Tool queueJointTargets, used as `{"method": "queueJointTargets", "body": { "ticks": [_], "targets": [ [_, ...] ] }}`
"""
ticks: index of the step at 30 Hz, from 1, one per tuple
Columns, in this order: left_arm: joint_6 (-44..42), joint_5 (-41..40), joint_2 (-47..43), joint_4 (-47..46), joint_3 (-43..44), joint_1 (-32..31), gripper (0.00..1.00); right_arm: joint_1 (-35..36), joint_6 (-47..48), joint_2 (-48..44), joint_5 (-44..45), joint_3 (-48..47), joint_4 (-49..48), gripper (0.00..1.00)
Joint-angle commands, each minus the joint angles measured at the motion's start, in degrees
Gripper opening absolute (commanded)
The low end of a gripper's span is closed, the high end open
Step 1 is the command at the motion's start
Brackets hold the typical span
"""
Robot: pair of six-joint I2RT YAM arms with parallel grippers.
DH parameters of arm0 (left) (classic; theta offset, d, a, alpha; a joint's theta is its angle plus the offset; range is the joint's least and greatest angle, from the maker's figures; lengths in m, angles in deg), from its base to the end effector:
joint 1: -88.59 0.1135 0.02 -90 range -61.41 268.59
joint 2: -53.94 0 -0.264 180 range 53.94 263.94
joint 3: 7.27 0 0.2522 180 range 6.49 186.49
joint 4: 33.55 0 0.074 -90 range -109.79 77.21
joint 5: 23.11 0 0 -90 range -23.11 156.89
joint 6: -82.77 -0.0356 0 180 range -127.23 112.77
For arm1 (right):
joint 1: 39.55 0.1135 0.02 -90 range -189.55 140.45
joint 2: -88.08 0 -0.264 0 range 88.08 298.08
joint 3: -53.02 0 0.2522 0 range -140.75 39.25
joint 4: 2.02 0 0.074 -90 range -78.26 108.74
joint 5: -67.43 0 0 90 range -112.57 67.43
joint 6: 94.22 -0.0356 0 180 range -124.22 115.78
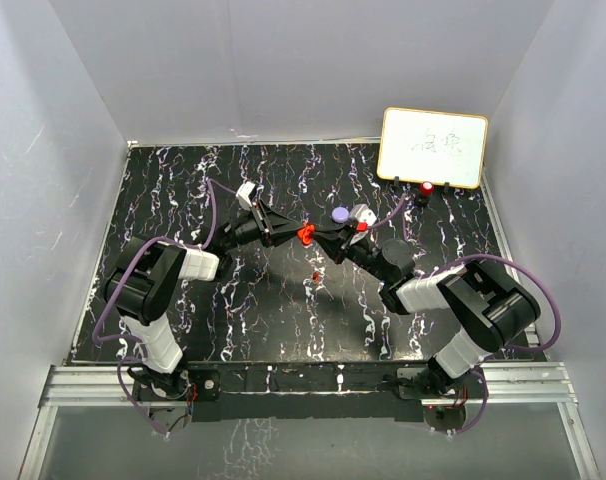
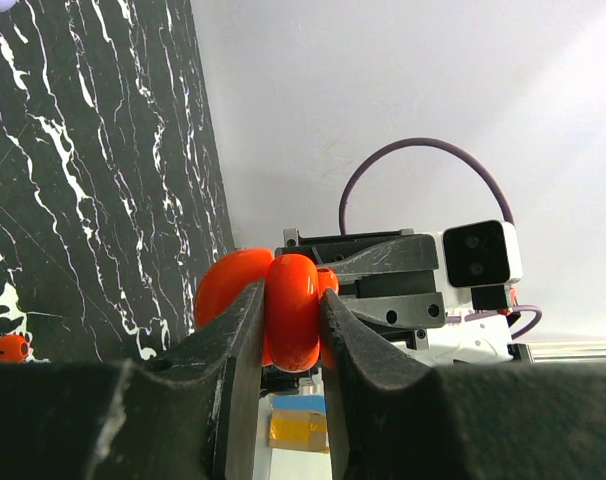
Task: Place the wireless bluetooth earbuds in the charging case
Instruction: Place the earbud in the charging case.
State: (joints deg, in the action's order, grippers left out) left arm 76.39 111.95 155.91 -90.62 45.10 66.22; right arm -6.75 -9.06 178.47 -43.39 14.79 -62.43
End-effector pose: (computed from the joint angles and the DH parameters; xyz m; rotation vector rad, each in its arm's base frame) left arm 0.3016 -0.1514 0.1926 -0.1732 1.8595 -1.9582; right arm 0.2308 0.1638 0.1937 -0.6504 1.3355 0.7943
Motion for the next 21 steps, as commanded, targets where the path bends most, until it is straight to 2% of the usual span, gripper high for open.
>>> {"method": "queueJointTargets", "body": {
  "ticks": [1, 11, 21],
  "targets": [
    [0.2, 1.5, -0.6, -3.7, 2.0, -0.2, 0.00, -0.4, 0.1, 0.2, -1.1, -1.0, -4.0, 0.00],
    [0.1, 1.7, -0.3, -3.7, 2.4, -0.2, 0.00, -0.6, -0.2, 0.1, -2.2, -1.3, -3.4, 0.00],
    [0.2, 1.8, 0.1, -3.9, 2.6, -0.2, 0.00, -0.8, -0.8, -0.3, -1.9, -1.8, -2.8, 0.18]
  ]
}}
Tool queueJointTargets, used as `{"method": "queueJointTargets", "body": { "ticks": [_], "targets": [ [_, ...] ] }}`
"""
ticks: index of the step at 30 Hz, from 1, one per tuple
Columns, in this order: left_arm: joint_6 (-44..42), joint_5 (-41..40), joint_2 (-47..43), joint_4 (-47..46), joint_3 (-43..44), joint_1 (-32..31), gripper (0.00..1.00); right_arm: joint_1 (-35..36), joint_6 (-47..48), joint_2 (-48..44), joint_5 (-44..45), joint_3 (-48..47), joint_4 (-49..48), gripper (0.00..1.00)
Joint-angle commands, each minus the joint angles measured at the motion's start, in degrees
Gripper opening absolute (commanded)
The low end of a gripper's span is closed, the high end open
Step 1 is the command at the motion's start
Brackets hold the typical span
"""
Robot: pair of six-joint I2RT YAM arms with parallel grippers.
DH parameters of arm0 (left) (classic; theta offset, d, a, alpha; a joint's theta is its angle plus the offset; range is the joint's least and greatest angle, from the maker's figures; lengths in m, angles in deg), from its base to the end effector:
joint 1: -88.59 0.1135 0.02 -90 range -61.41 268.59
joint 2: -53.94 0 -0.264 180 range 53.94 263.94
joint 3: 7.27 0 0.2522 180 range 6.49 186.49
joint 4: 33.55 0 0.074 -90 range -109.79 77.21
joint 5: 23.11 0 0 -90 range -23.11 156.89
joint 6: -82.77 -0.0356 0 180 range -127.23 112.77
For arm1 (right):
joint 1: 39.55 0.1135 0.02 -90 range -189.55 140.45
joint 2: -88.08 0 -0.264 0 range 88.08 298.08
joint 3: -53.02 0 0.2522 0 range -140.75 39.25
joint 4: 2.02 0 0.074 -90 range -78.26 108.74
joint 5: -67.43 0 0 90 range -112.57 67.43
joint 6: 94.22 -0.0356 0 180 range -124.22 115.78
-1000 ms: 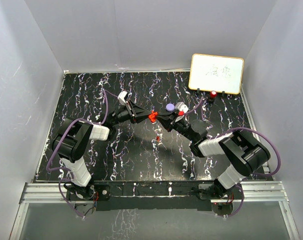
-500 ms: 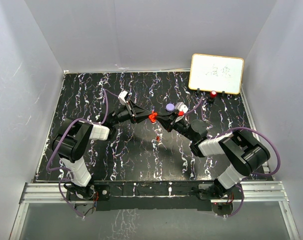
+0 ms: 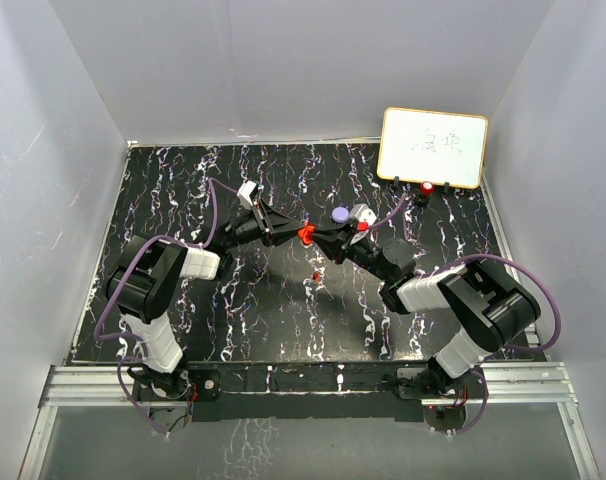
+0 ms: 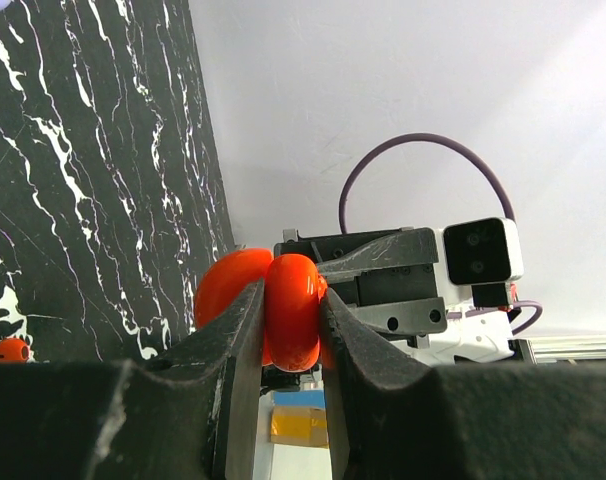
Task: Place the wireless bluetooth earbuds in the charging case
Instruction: Place the earbud in the charging case.
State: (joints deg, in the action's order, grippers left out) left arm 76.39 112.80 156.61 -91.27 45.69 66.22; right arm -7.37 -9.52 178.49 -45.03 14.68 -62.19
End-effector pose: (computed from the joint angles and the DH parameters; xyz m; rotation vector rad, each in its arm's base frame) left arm 0.3036 -0.1526 0.1925 -0.1509 1.8582 -1.9672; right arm 0.2321 0.1621 0.1936 -0.6617 1.3372 0.8119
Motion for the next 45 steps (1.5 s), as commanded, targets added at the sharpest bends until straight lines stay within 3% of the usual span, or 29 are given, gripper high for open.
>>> {"method": "queueJointTargets", "body": {
  "ticks": [1, 9, 15, 18, 22, 25, 28, 45],
  "targets": [
    [0.2, 1.0, -0.5, -3.3, 2.1, -0.2, 0.00, -0.3, -0.4, -0.4, -0.1, -1.7, -3.1, 0.20],
    [0.3, 0.8, 0.0, -3.7, 2.1, -0.1, 0.00, -0.6, -1.3, -3.2, 1.5, -0.6, -4.2, 0.28],
    [0.2, -0.1, 0.2, -5.1, 0.3, 2.2, 0.00, -1.1, -1.4, -13.2, 5.1, 2.4, -2.0, 0.34],
    [0.8, -0.5, 0.2, -6.8, -1.9, 4.9, 0.00, -1.1, -0.4, -20.4, 7.6, 2.2, 9.9, 0.36],
    [1.0, -0.5, -0.2, -8.1, -4.2, 7.4, 0.00, -1.1, -3.2, -26.7, 15.3, -4.3, 37.6, 0.38],
    [0.7, -0.6, -0.5, -8.0, -5.0, 7.9, 0.00, -1.1, -5.3, -24.2, 17.7, -11.5, 56.8, 0.40],
    [0.5, -0.7, -0.5, -7.8, -5.1, 8.0, 0.00, -1.1, -7.1, -19.2, 12.3, -15.5, 66.5, 0.41],
    [-1.8, -0.4, -5.4, -3.0, -6.6, 11.1, 0.00, -0.1, -9.4, -7.2, 3.5, -14.4, 69.1, 0.40]
  ]
}}
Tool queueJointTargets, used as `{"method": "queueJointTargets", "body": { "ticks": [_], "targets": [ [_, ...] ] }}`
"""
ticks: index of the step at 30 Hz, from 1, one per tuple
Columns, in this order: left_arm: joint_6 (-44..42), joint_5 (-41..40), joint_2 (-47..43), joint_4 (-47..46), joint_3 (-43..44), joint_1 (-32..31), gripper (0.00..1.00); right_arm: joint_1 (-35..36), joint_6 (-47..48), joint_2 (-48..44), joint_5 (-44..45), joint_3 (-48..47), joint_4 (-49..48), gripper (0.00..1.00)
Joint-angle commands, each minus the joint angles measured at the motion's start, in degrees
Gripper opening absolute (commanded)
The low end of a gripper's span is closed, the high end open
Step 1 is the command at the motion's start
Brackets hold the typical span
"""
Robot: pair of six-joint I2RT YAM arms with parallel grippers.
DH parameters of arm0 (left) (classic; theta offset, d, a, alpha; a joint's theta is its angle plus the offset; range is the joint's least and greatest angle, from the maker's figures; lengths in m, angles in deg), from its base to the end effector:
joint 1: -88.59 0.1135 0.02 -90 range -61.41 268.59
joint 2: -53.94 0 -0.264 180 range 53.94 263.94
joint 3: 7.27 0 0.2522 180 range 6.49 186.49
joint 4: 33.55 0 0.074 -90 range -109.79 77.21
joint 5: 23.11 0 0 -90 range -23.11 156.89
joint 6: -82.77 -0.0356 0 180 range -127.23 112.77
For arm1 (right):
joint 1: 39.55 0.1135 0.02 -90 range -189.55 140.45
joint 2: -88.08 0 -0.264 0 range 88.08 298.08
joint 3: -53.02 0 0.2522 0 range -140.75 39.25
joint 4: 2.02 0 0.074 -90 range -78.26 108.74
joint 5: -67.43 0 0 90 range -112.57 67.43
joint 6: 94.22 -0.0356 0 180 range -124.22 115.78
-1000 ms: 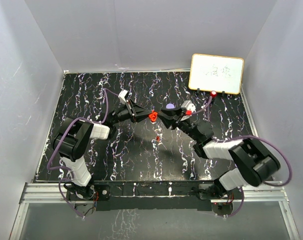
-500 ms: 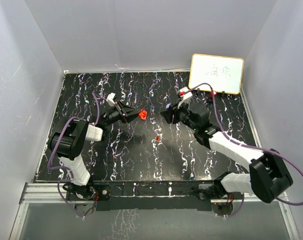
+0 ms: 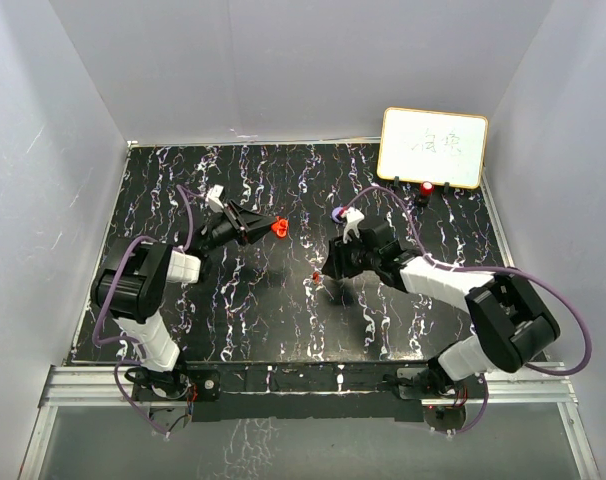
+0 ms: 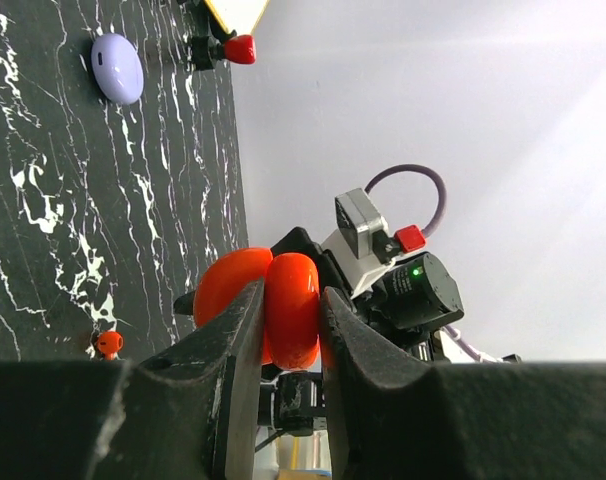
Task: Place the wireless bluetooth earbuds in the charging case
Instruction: Place the earbud in the charging case, then pick up the earbud from the center of the board.
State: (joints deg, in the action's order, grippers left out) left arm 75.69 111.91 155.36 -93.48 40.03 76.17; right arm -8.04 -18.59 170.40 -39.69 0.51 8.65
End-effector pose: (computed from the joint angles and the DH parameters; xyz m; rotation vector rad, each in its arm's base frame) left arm 0.3059 -0.0931 0.1780 -0.3377 1.8030 -1.8297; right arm 0.2381 0.1583 0.1796 -0.5115 2.2995 0.7482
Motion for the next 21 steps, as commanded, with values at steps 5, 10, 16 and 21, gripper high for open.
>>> {"method": "queueJointTargets", "body": {
  "ticks": [5, 10, 16, 21],
  "targets": [
    [-1.6, 0.6, -4.6, -0.1, -1.2, 1.8, 0.00, 1.0, -0.2, 3.5, -2.7, -0.6, -2.9, 0.40],
    [-1.4, 0.8, -4.4, -0.5, -1.4, 2.0, 0.00, 1.6, -0.2, 5.9, -2.6, -1.4, -3.9, 0.41],
    [-1.2, 1.2, -4.6, -0.9, -1.8, 2.6, 0.00, 2.4, -0.3, 7.9, -1.6, -2.3, -5.1, 0.41],
    [-1.1, 1.5, -5.3, -0.8, -2.0, 3.4, 0.00, 3.6, -0.5, 9.8, -0.4, -3.3, -5.7, 0.41]
  ]
}}
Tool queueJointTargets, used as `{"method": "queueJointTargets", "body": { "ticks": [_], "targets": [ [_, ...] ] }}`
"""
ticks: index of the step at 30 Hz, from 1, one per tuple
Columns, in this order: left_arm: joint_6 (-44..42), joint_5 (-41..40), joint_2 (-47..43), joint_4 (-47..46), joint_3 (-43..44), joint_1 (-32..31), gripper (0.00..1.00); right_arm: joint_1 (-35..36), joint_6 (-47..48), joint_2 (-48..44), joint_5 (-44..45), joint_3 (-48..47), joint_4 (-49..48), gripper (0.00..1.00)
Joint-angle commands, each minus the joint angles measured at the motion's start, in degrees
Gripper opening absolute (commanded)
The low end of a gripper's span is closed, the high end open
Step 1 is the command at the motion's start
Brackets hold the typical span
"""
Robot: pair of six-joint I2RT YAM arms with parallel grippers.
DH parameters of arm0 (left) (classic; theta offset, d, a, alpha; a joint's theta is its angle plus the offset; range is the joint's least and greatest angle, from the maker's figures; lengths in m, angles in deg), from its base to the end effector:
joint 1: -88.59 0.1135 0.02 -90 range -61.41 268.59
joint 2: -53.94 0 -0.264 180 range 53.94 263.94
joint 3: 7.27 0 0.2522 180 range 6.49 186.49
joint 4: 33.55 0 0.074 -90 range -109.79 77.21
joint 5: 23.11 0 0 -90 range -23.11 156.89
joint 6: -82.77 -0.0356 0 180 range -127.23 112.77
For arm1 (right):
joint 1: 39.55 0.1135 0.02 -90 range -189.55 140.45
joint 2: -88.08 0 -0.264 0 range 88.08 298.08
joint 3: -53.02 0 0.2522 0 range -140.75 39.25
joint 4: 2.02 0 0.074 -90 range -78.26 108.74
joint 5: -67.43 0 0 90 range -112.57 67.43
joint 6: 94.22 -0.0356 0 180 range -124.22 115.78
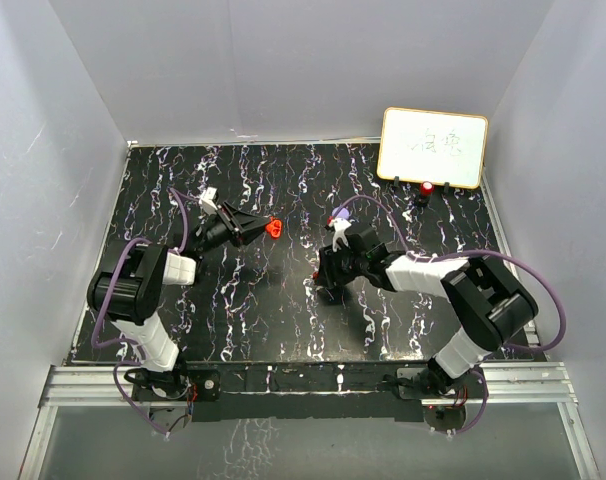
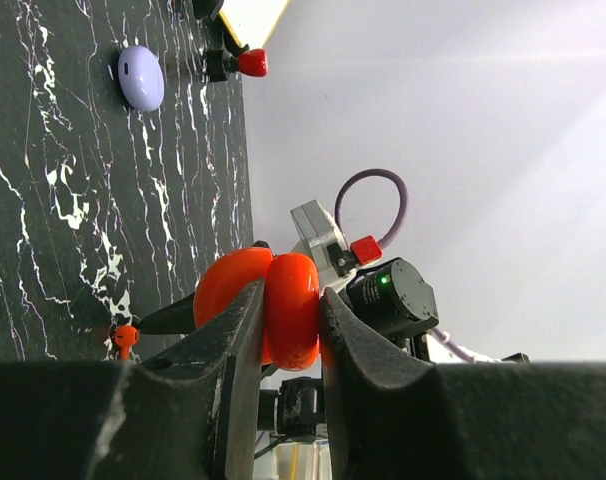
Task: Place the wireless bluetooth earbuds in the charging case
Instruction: Pick up the earbud from the center of the board.
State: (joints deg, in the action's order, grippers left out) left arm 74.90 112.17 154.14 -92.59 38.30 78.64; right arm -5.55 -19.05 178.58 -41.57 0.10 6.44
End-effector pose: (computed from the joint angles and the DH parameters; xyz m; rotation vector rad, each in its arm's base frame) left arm 0.3024 -0.0787 0.1753 -0.3780 1.8030 -1.7922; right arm 0.2397 0.1756 0.1462 -0.5737 2.3991 0.7856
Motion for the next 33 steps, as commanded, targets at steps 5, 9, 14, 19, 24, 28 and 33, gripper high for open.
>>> {"method": "queueJointTargets", "body": {
  "ticks": [5, 9, 14, 19, 24, 28, 33],
  "targets": [
    [-0.3, 1.7, -4.4, -1.6, -0.7, 2.0, 0.00, 3.3, 0.1, 3.6, 5.1, -4.4, -3.0, 0.41],
    [0.2, 2.2, -4.4, -2.4, -1.0, 2.7, 0.00, 5.3, 0.3, 5.4, 10.2, -6.8, -0.1, 0.41],
    [0.8, 2.6, -4.6, -3.5, -1.7, 3.6, 0.00, 6.9, 0.0, 6.0, 14.1, -7.5, 2.3, 0.40],
    [1.0, 3.0, -4.8, -3.8, -2.0, 4.2, 0.00, 7.7, -0.2, 5.3, 17.3, -7.7, 4.0, 0.39],
    [1.2, 3.2, -4.7, -4.3, -2.3, 4.5, 0.00, 8.4, 0.0, 4.7, 19.8, -8.0, 5.5, 0.38],
    [1.4, 3.2, -4.7, -4.7, -2.5, 4.5, 0.00, 8.8, 0.4, 4.4, 21.3, -8.2, 6.3, 0.37],
    [1.4, 3.2, -4.9, -4.8, -2.8, 4.8, 0.00, 9.2, 0.8, 4.8, 22.3, -8.5, 7.2, 0.22]
  ]
}}
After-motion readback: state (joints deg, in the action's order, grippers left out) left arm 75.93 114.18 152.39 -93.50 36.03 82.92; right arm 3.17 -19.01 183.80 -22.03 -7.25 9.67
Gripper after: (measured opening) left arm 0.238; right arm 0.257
